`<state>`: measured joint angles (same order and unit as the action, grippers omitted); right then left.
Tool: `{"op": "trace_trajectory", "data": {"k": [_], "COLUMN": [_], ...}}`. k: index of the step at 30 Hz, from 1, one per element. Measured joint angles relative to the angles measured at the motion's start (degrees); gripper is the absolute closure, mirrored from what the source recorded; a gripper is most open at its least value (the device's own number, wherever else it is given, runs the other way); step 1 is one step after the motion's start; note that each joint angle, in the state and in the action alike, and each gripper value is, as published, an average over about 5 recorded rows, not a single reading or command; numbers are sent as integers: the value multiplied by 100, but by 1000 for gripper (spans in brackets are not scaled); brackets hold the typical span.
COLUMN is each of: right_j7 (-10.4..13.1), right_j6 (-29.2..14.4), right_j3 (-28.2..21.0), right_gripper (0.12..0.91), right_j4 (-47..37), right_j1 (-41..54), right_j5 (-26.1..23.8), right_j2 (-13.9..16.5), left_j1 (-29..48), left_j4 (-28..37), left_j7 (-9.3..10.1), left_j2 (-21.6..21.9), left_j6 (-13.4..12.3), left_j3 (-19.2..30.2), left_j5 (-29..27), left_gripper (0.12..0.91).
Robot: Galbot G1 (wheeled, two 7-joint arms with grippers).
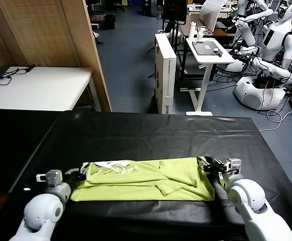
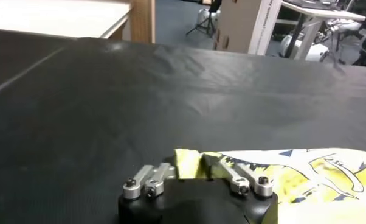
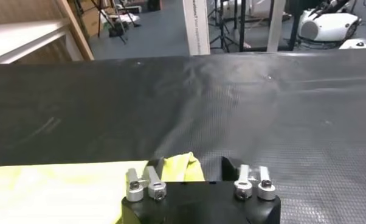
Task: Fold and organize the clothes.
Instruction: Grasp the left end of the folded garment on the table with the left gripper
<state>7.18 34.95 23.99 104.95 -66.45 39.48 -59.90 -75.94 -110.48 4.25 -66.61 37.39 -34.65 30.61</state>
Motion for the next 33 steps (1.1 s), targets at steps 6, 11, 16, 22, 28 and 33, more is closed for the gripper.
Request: {"op": "trace_trajectory", "data": {"k": [6, 11, 16, 22, 28, 33], "right_j7": [193, 140, -153, -528, -572, -559], "right_j6": [-273, -286, -425, -847, -1126, -1368], "right_j3": [-5, 26, 113, 283, 506, 803], "right_gripper": [877, 882, 752, 374, 131, 119], "right_j4": [-55, -32, 93, 419, 870, 1348], "right_j1": [-34, -99, -172, -354, -641, -1053], "right_j5": [3, 146, 156, -155, -400, -275], "right_j2": [-91, -126, -77, 96, 290, 520], "left_j1": [79, 158, 129, 143, 21, -278], "left_j4": [100, 173, 101, 147, 46, -247], "left_j7": [-5, -45, -163, -191, -151, -130], "left_j2": [34, 69, 83, 176, 378, 694], "left_j6": [-75, -152, -227, -513, -425, -64], "left_j3": [-20, -32, -32, -89, -268, -579], "left_j5": [-60, -29, 8, -125, 258, 1075], "left_gripper": [876, 876, 802, 441, 151, 124]}}
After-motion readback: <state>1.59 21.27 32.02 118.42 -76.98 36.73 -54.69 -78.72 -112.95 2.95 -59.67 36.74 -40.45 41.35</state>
